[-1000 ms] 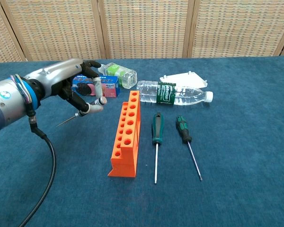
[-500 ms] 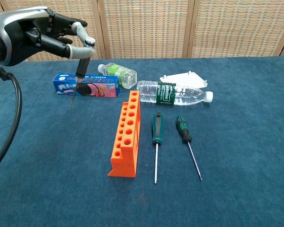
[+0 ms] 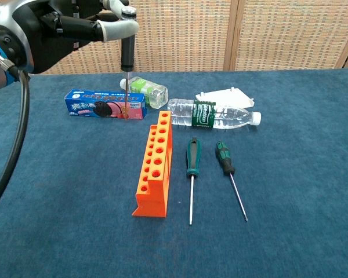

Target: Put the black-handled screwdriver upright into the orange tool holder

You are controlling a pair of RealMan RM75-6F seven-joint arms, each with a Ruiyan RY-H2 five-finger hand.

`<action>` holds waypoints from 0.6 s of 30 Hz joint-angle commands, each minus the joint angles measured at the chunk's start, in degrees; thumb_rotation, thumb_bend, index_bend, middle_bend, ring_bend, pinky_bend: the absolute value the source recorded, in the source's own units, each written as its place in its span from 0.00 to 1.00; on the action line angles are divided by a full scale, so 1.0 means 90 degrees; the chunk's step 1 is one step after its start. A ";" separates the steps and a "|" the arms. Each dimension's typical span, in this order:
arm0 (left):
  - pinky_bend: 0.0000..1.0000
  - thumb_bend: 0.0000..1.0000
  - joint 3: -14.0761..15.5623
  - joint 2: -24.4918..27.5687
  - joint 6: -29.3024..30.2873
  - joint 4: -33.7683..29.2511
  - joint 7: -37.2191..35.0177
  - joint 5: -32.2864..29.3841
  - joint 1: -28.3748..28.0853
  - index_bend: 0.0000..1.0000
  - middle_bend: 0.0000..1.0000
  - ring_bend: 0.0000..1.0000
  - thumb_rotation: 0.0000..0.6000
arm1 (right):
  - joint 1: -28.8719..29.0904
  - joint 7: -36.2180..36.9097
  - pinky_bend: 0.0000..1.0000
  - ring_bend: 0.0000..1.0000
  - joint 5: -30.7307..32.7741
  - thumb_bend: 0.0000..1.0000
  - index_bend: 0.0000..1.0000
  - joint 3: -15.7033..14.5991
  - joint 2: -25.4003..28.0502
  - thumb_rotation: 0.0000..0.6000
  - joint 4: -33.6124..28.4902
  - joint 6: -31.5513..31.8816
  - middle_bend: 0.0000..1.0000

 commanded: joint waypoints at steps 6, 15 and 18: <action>0.00 0.37 0.0160 -0.0649 0.0079 0.0572 -0.0400 0.0348 -0.0189 0.63 0.09 0.00 1.00 | 0.0000 0.0069 0.00 0.00 -0.0003 0.28 0.00 0.0003 -0.0001 1.00 0.0032 0.0013 0.00; 0.00 0.37 0.0172 -0.0950 0.0077 0.0801 -0.0558 0.0443 -0.0336 0.63 0.10 0.00 1.00 | -0.0009 0.0064 0.00 0.00 0.0024 0.28 0.00 -0.0003 0.0017 1.00 0.0058 0.0000 0.00; 0.00 0.37 0.0181 -0.1000 0.0070 0.0844 -0.0558 0.0452 -0.0369 0.63 0.10 0.00 1.00 | -0.0009 0.0064 0.00 0.00 0.0026 0.28 0.00 -0.0004 0.0023 1.00 0.0059 -0.0006 0.00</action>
